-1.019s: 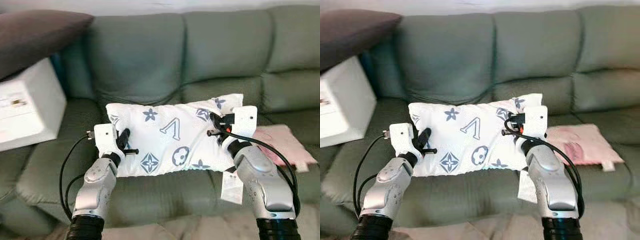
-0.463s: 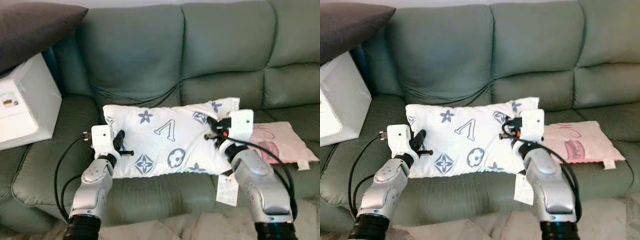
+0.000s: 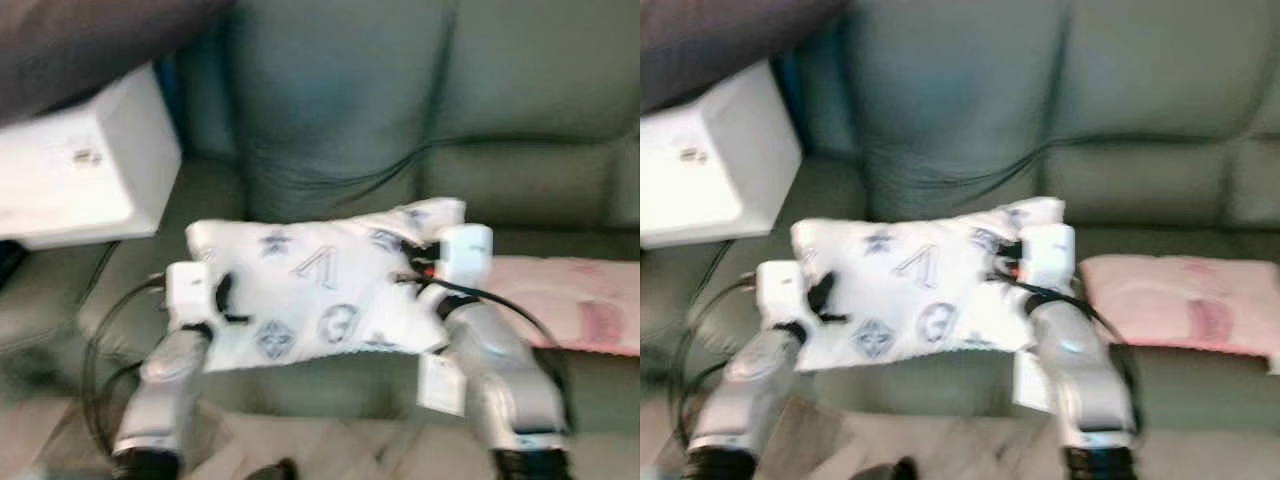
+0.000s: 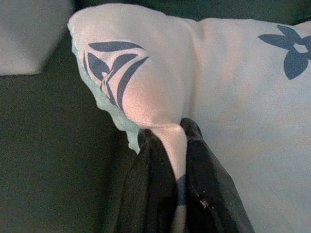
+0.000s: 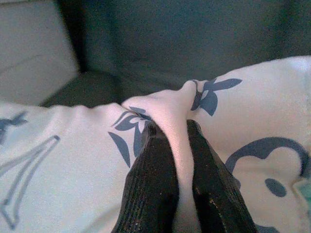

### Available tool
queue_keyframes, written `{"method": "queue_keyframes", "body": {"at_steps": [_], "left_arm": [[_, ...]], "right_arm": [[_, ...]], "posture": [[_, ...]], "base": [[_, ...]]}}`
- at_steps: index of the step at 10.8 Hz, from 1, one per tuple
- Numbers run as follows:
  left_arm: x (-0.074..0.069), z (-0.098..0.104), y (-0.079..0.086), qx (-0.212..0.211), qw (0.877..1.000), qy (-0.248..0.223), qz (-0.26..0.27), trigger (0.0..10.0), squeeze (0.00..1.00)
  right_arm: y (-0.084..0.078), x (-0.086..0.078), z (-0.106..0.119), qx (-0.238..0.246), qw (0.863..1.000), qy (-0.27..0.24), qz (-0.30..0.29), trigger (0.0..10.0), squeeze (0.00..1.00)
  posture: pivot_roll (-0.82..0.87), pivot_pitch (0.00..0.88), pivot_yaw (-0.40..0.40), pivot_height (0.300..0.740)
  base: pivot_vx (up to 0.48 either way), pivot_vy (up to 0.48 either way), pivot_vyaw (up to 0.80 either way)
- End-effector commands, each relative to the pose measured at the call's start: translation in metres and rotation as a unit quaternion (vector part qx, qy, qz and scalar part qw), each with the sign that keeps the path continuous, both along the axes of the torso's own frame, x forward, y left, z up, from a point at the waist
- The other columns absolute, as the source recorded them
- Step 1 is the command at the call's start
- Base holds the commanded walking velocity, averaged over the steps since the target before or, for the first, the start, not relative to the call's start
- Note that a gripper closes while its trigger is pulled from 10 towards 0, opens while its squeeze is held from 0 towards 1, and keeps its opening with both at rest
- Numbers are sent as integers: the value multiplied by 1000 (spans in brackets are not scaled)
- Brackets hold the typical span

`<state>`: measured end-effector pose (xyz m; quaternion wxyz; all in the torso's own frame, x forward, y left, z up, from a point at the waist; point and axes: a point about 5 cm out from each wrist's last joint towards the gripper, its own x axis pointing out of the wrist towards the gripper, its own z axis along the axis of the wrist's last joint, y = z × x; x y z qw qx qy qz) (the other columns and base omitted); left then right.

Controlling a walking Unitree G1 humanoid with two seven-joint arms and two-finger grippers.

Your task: Move the pillow to the sofa

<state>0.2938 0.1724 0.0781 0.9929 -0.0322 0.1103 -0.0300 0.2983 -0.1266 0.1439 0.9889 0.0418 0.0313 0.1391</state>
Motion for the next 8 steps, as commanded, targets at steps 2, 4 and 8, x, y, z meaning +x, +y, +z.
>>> {"method": "queue_keyframes", "body": {"at_steps": [2,4,8], "left_arm": [[0,4,5,15,1000,-3,-4,10000,0],[4,2,-7,-8,999,-4,-52,10000,0],[8,0,-44,-37,989,-13,-140,10000,0]], "right_arm": [[-8,6,9,-6,999,-21,-33,10000,0],[-20,8,12,-27,995,-37,-90,10000,0],[-52,-6,8,-67,980,-27,-184,10000,0]], "posture": [[-199,165,82,740],[-210,176,80,740],[-270,197,70,740]], "base": [[0,0,356],[0,0,0],[0,0,-161]]}}
